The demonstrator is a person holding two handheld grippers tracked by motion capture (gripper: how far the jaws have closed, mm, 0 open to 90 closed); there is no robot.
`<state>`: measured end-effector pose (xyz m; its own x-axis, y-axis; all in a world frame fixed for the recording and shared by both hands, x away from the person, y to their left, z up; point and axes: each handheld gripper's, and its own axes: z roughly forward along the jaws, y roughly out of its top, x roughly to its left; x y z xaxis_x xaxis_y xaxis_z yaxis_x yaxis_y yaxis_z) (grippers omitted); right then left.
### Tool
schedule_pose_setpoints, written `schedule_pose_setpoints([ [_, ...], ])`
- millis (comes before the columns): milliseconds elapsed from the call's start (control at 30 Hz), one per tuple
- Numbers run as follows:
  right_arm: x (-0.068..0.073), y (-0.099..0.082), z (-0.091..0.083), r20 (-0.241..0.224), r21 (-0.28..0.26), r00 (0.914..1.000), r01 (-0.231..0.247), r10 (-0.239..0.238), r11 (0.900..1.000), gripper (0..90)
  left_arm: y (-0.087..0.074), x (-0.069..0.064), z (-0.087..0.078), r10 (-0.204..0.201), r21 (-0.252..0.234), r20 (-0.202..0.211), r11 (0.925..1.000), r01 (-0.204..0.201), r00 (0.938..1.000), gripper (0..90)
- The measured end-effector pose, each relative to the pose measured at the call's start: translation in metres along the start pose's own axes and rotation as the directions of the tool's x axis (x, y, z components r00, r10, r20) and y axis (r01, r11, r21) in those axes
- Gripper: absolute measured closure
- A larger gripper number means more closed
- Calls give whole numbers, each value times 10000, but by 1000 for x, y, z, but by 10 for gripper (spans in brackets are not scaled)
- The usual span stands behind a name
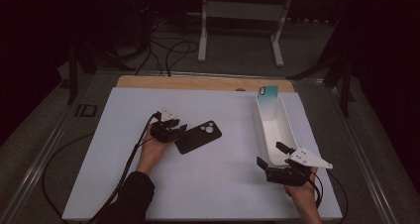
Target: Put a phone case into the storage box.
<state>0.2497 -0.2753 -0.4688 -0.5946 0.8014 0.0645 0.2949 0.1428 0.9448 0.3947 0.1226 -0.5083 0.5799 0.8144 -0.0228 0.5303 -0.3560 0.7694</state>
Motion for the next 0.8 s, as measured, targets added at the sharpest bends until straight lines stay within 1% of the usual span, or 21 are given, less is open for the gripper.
schedule_pose_setpoints([
  [33, 0, 0, 0, -7, -15, 10000, 6, -6, 10000, 88, 0, 0, 2, -7, 73, 32, 10000, 7, 10000, 749],
  [67, 0, 0, 0, -7, -10, 10000, 5, -5, 10000, 88, -1, 0, 6, 29, 268, -82, 9996, -27, 10000, 795],
  [100, 0, 0, 0, -16, -9, 10000, 17, -17, 10000, 88, -1, 0, 8, 39, 346, -111, 9994, -35, 9999, 846],
  [167, 0, 0, 0, -20, 7, 10000, 30, -30, 10000, 88, -2, 1, 13, -25, 533, -108, 9986, 31, 9999, 891],
  [267, 0, 0, 0, -36, 7, 10000, 21, -21, 10000, 88, 0, 1, 22, -52, 771, -42, 9970, 55, 10000, 896],
  [367, 0, 0, 0, -23, -11, 10000, 13, -13, 10000, 88, 2, -1, 26, -32, 830, 114, 9965, 22, 9999, 900],
  [467, -1, 0, 0, -14, -9, 10000, 11, -11, 10000, 88, 2, -3, 30, 54, 961, 149, 9953, -68, 9999, 900],
  [533, -1, 0, -1, -16, -2, 10000, 10, -10, 10000, 88, 2, -5, 31, 13, 977, 249, 9952, -38, 9997, 900],
  [700, -1, 0, -1, -5, 3, 10000, 12, -12, 10000, 88, 1, -12, 28, 368, 1079, 611, 9932, -433, 9975, 900],
  [800, 0, 0, 0, -27, 16, 10000, 16, -16, 10000, 88, 0, -21, 27, 628, 1081, 886, 9915, -723, 9941, 900],
])
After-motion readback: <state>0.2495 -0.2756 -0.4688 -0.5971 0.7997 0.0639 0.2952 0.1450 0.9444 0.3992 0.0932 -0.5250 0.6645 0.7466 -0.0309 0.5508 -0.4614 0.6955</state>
